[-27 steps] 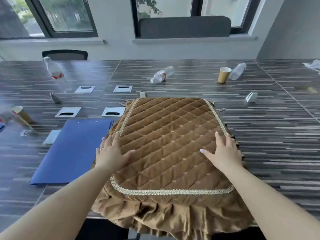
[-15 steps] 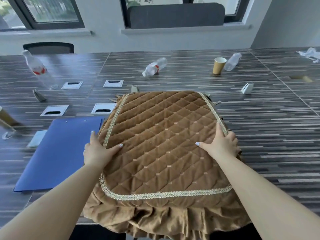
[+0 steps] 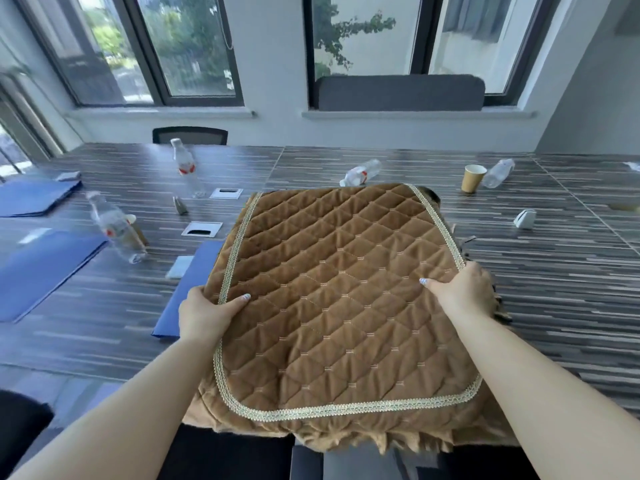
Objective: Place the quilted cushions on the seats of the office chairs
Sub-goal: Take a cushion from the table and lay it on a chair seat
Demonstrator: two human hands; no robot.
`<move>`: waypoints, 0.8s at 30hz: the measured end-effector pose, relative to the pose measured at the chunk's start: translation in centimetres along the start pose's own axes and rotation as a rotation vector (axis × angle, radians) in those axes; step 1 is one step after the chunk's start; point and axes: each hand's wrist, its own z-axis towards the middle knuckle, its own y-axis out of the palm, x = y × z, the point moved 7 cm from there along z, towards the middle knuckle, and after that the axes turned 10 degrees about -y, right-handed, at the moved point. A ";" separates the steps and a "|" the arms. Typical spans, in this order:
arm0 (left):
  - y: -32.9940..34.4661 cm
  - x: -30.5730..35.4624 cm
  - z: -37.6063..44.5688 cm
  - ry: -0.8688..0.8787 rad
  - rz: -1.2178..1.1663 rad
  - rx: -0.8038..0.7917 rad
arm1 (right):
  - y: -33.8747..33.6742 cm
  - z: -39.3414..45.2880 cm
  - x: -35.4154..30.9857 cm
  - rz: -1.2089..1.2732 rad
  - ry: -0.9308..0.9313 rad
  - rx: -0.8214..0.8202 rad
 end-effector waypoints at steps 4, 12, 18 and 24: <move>-10.5 -2.4 -2.1 -0.003 -0.079 0.084 | -1.6 -6.5 -6.5 0.081 -0.089 -0.013; -34.1 -11.5 -8.1 0.027 -0.162 0.288 | -1.9 -24.9 -18.4 0.218 -0.231 -0.091; -50.5 -22.3 -12.9 -0.021 -0.146 0.433 | 1.8 -40.5 -25.8 0.263 -0.335 -0.212; -65.1 -32.6 -16.7 -0.118 -0.141 0.588 | 7.0 -54.6 -34.2 0.288 -0.462 -0.371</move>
